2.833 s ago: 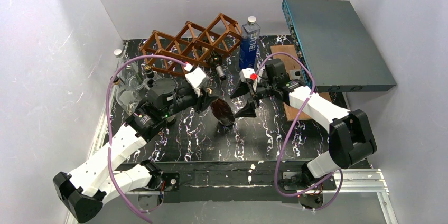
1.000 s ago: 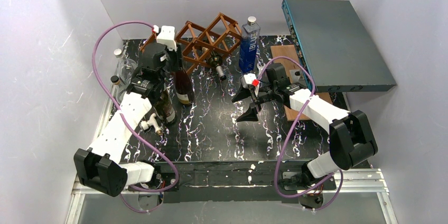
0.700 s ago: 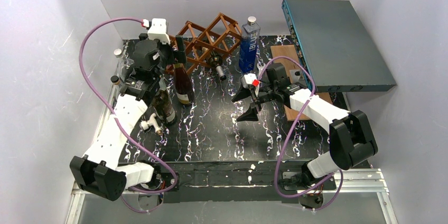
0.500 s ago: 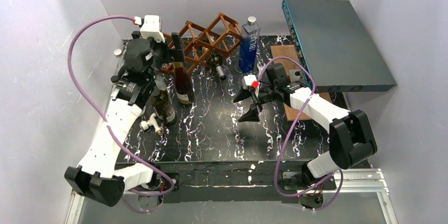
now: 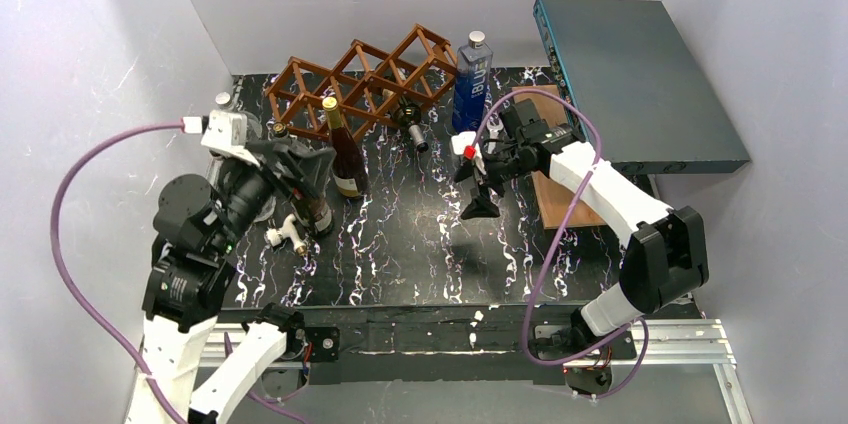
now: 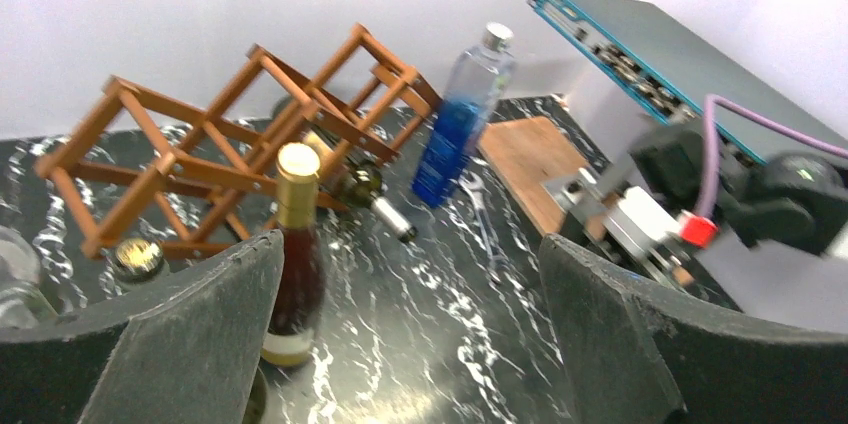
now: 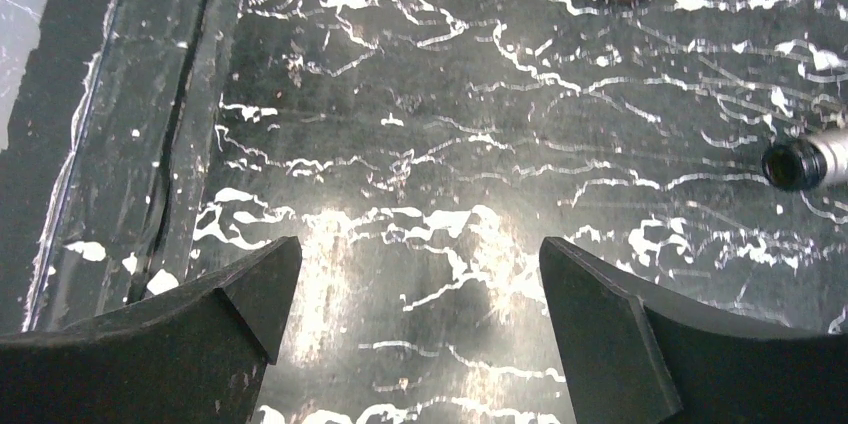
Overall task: Take the wine bottle off the wine rack
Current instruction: Pick up the wine bottle from the wine rack.
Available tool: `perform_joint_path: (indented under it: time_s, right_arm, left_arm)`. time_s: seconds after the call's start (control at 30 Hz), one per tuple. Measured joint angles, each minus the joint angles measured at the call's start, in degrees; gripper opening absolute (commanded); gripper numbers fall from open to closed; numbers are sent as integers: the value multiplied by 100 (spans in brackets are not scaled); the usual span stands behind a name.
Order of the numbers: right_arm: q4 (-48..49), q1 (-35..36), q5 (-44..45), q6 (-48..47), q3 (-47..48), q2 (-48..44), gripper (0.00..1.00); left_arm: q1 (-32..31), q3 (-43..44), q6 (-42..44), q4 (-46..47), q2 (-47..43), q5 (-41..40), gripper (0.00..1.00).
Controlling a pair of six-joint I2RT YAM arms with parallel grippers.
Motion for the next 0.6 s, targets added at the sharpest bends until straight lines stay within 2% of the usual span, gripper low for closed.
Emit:
perform_joint_path:
  time_s: [0.1, 0.33, 0.6]
  right_arm:
    - [-267, 68, 389, 157, 293, 0, 98]
    - [-219, 356, 1237, 1021, 892, 11, 98]
    - [96, 603, 2124, 2011, 1539, 468, 99]
  left_arm:
    - [0, -433, -330, -262, -407, 343, 98]
    - [0, -1611, -785, -706, -1110, 997, 98]
    - [0, -2479, -1005, -846, -1650, 1244, 98]
